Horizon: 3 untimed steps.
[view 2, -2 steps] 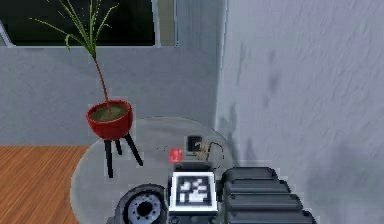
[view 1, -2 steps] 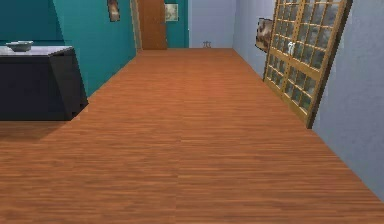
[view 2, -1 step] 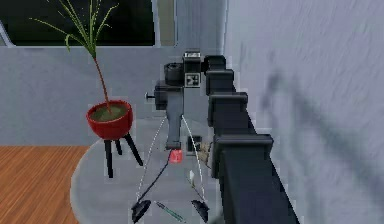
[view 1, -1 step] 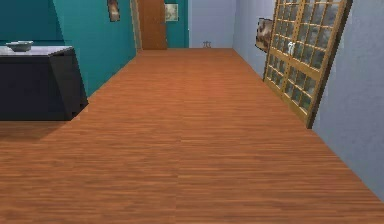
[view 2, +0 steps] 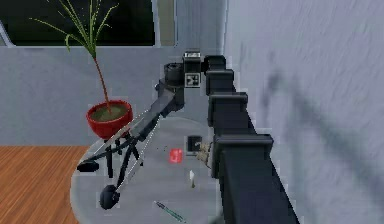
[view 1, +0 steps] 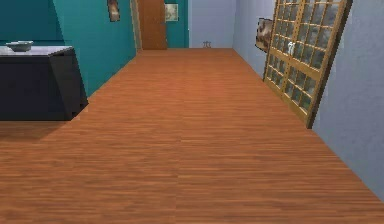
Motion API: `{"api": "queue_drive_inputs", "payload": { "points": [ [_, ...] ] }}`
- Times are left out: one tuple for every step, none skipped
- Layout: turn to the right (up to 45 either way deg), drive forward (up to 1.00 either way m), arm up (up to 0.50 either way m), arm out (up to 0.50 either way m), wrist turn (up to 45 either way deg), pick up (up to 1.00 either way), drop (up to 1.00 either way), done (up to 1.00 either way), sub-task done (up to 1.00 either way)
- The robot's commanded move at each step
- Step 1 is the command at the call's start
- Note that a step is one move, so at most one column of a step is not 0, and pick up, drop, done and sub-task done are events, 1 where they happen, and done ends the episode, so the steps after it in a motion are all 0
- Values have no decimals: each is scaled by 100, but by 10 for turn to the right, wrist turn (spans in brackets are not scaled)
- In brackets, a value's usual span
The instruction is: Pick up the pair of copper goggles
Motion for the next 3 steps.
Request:
{"api": "queue_drive_inputs", "payload": {
  "points": [
    [0,0,0,0,450,0,0,0,0],
    [0,0,0,0,450,0,0,0,0],
    [0,0,0,0,450,0,0,0,0]
  ]
}}
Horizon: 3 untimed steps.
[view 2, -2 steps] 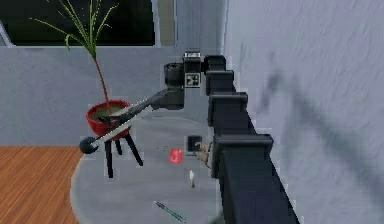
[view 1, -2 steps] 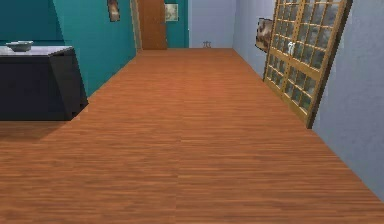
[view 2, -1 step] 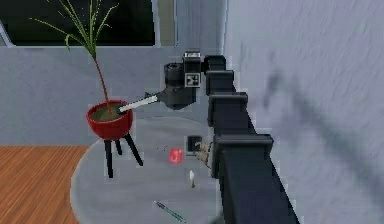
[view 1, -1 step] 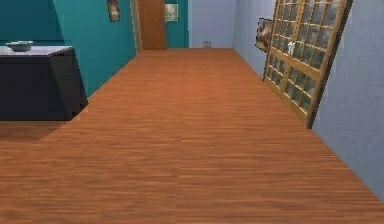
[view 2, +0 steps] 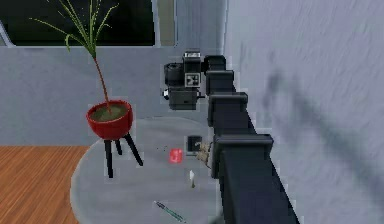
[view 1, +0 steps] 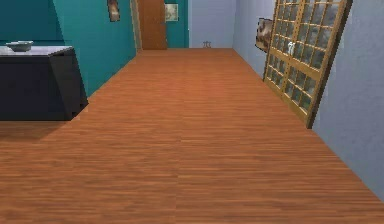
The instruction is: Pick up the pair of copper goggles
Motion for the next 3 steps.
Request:
{"api": "queue_drive_inputs", "payload": {
  "points": [
    [0,0,0,0,330,0,0,0,0],
    [0,0,-30,0,0,0,0,0,0],
    [0,0,0,0,0,100,0,0,0]
  ]
}}
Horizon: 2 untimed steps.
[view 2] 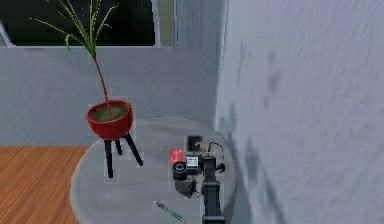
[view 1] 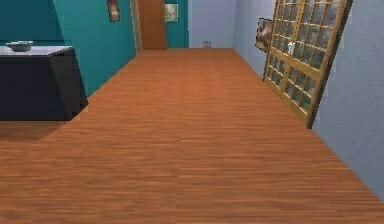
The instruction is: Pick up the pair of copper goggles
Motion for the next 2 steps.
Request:
{"api": "queue_drive_inputs", "payload": {
  "points": [
    [0,0,10,0,0,0,0,0,0],
    [0,0,0,0,0,0,0,100,0]
  ]
}}
